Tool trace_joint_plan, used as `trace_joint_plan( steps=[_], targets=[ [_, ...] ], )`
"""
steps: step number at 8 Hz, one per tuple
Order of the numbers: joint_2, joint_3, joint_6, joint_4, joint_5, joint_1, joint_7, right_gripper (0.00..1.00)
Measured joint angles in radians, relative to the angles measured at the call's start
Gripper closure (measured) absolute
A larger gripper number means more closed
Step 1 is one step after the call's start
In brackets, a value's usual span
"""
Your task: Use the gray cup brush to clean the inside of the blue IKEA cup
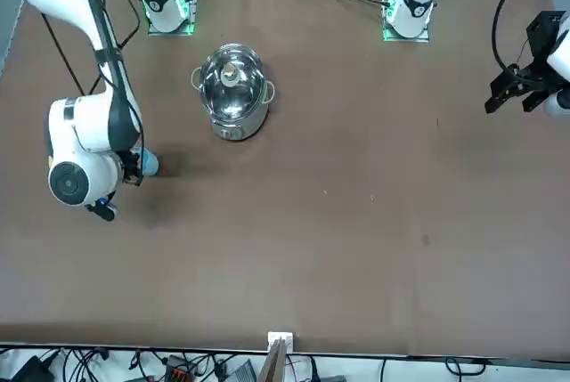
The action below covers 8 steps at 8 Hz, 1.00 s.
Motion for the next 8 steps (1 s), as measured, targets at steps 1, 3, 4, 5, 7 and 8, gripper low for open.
trace_joint_plan(
  steps=[1,3,4,5,7,8],
  targets=[
    [0.000,0.002,0.001,0.001,0.012,0.003,0.000,0.97],
    [-0.001,0.004,-0.005,0.006,0.031,0.010,0.000,0.97],
    [-0.005,0.004,-0.029,0.013,0.032,0.011,-0.001,0.97],
    [-0.010,0.003,-0.067,0.029,0.032,0.010,-0.002,0.97],
    [-0.017,-0.003,-0.176,0.098,0.031,0.008,-0.037,0.97],
    [-0.022,-0.008,-0.231,0.129,0.019,0.004,-0.064,0.97]
  ],
)
